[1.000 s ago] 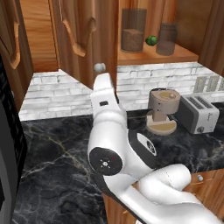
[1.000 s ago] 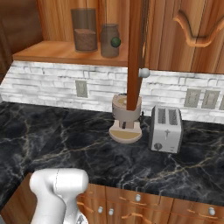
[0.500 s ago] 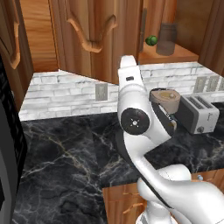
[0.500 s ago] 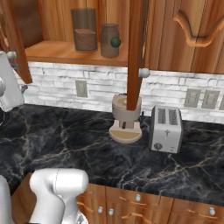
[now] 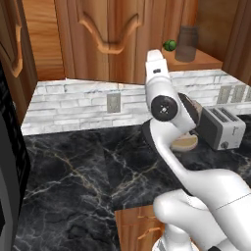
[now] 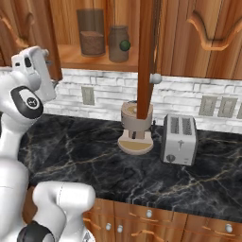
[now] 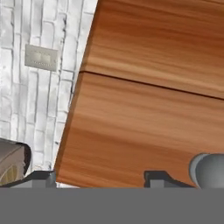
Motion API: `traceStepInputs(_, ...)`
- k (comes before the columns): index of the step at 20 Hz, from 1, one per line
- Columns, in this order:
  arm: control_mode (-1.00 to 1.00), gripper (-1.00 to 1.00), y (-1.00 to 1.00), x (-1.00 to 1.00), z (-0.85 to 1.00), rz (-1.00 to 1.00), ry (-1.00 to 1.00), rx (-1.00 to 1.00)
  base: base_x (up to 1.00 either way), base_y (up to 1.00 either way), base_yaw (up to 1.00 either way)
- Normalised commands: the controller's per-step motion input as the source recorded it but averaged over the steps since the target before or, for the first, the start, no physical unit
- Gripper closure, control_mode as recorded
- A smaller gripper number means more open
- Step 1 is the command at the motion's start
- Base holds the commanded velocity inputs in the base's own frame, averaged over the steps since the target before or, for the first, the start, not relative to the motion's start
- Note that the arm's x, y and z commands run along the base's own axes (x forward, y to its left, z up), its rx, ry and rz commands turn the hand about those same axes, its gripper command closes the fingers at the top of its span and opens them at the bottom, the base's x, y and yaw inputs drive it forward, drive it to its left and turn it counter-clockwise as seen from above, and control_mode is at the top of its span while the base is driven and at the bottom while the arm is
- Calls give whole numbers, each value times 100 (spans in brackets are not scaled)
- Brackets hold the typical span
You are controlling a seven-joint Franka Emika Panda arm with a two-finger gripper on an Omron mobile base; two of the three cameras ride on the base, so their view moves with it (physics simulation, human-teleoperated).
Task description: Pick the jar and jar from the dining table and place them in the open cabinet. Close the cabinet after placing the objects.
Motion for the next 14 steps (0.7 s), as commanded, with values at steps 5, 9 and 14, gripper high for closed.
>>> traceStepInputs(5,-100,-100,-36,100,12,-1,3,0,0,0,0)
traceStepInputs(9,-100,-100,-40,100,7,0,6,0,0,0,0)
traceStepInputs(14,-100,-100,-28,90,4,0,4,2,0,0,0)
